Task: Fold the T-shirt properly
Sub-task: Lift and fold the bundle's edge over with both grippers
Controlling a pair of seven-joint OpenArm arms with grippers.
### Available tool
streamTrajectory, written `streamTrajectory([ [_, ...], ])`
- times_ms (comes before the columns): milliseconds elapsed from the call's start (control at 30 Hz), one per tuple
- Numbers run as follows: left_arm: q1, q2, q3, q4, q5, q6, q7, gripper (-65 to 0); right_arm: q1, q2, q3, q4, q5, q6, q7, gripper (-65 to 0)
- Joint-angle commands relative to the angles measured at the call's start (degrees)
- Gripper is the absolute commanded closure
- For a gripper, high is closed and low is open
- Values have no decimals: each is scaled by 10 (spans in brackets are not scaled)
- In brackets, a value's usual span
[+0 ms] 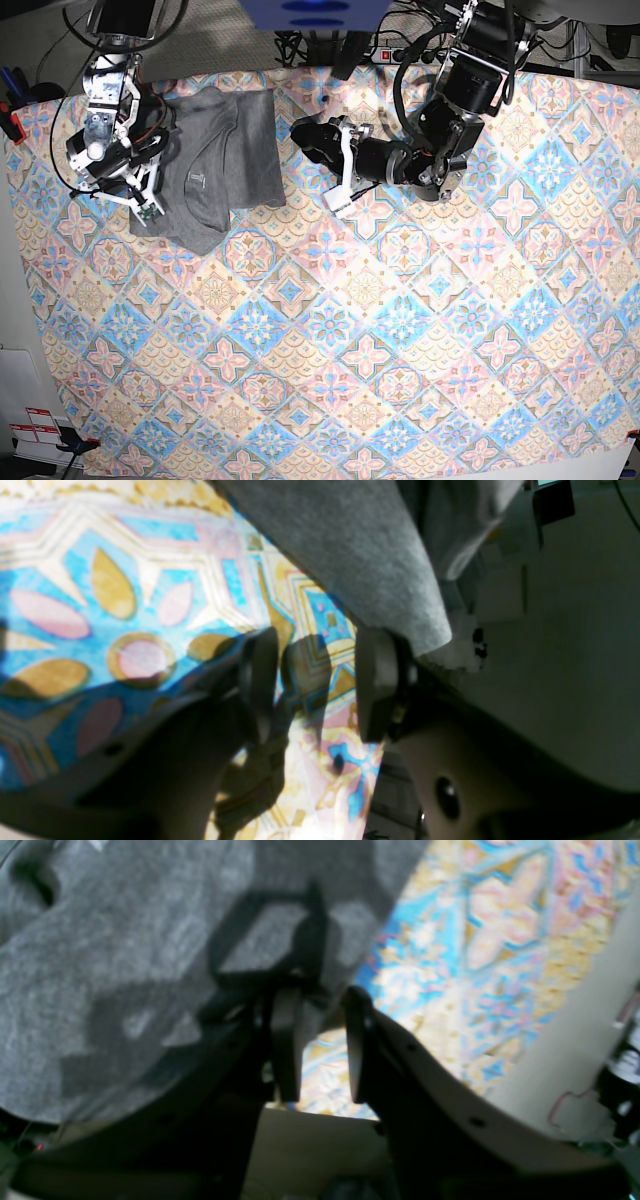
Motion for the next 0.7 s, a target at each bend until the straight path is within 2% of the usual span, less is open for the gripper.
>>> streamTrajectory([
  [0,0,-12,0,-5,86,39,40,-267,1,2,-5,-4,-3,-1,2,-142],
  [100,1,-12,1,-5,86,39,41,-267,-1,1,-39,-26,-2,-1,29,-142],
  [233,10,-15,1,12,87,39,42,-267,1,-8,-101,-69,-1,-1,39,-142],
  [333,43,-23,1,88,87,39,42,-267,1,-20,-97,-84,-1,-1,40,-142],
  [500,91,-41,1,240,92,39,61,-267,1,-20,-97,-62,-1,-1,35,-142],
  [667,96,-41,7,271,93,39,78,-267,0,-20,-95,-14,-1,-1,33,-142],
])
